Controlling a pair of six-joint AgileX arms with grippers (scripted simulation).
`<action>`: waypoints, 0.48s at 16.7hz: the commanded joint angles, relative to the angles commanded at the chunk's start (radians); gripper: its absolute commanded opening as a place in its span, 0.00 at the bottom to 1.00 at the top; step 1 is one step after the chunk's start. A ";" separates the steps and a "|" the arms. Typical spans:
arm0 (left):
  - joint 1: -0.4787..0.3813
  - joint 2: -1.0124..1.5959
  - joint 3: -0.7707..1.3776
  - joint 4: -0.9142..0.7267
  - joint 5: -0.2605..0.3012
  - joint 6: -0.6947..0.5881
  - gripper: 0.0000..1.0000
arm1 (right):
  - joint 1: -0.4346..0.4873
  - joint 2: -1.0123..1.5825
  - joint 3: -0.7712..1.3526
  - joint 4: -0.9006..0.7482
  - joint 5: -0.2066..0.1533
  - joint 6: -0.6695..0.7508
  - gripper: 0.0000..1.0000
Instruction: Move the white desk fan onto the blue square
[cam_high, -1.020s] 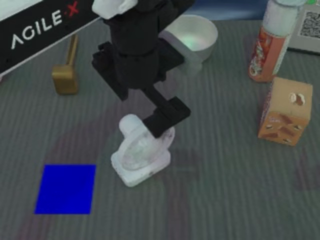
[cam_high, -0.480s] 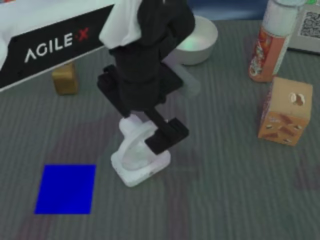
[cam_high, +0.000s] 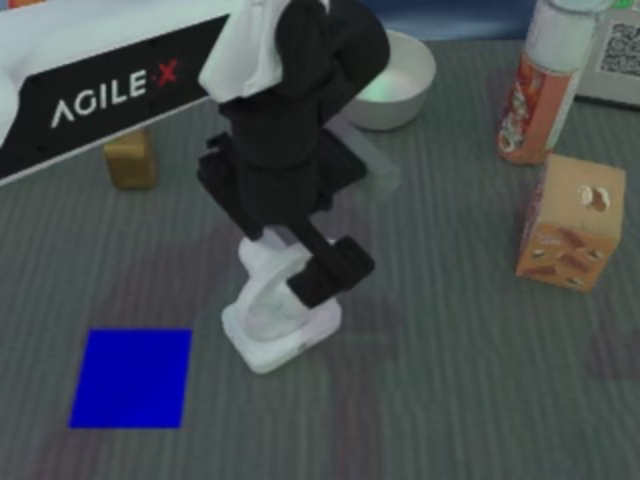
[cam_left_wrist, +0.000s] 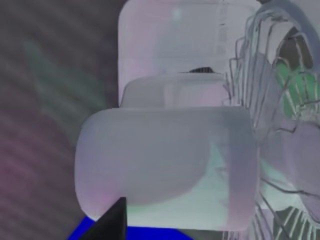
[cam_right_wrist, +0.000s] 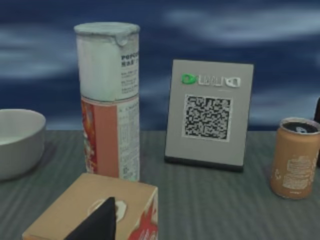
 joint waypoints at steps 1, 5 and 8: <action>0.000 0.000 0.000 0.000 0.000 0.000 0.70 | 0.000 0.000 0.000 0.000 0.000 0.000 1.00; 0.000 0.000 0.000 0.000 0.000 0.000 0.40 | 0.000 0.000 0.000 0.000 0.000 0.000 1.00; 0.000 0.000 0.000 0.000 0.000 0.000 0.17 | 0.000 0.000 0.000 0.000 0.000 0.000 1.00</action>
